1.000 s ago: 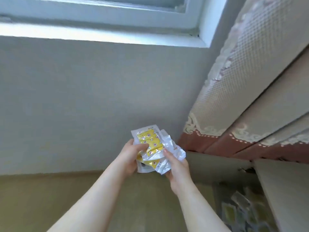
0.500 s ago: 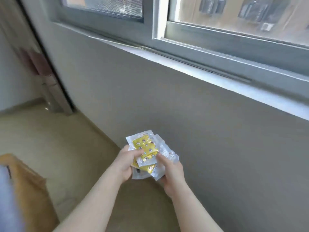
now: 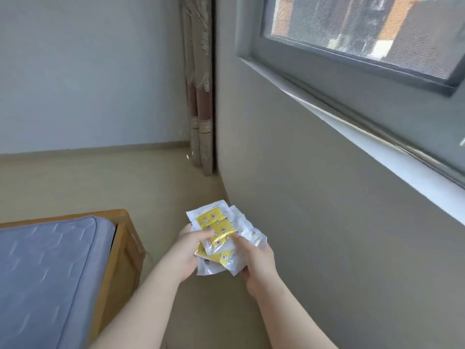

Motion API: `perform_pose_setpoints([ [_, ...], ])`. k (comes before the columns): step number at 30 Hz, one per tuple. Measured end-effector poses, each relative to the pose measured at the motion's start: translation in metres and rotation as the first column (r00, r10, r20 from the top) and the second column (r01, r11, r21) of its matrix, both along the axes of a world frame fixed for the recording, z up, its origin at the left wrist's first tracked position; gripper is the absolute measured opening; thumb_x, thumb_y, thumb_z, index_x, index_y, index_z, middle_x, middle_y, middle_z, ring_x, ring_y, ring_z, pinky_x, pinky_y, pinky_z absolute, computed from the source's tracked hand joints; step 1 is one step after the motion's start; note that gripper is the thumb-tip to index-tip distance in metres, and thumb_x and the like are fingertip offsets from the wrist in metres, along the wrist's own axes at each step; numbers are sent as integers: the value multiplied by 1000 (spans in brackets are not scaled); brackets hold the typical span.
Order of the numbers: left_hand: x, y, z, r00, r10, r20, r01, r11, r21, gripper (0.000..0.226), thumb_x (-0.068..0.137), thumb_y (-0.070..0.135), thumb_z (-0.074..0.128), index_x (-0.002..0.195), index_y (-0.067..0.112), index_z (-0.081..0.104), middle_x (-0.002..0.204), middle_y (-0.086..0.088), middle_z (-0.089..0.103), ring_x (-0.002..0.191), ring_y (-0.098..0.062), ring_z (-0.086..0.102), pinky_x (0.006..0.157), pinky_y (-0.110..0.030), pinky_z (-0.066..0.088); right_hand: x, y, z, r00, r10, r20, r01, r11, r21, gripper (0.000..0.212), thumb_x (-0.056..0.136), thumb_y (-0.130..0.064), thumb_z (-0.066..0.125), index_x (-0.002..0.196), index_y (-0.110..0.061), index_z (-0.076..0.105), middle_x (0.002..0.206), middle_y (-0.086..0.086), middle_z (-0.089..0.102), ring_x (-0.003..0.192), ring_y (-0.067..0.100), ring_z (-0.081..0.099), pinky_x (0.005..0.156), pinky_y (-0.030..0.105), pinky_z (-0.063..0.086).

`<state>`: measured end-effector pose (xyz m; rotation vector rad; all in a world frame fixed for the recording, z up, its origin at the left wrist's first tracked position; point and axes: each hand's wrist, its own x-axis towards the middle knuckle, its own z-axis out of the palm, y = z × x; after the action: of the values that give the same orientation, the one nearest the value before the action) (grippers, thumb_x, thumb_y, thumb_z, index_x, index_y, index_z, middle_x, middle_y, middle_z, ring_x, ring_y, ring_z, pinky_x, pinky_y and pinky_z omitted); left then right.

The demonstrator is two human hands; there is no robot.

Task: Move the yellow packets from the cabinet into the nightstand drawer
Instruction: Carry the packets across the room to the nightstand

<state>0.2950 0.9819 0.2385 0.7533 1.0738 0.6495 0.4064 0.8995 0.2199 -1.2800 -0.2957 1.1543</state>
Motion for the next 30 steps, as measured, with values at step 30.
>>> perform_pose_setpoints([
  [30,-129,583,3,892,448,-61,-445,894,55,17,86,0,60,99,12,62,96,-12,69,86,-33,66,79,-46,52,-107,636,16,900,418,-123,-428,901,-76,16,86,-9,64,101,-16,64,98,10,73,86,27,71,75,37,57],
])
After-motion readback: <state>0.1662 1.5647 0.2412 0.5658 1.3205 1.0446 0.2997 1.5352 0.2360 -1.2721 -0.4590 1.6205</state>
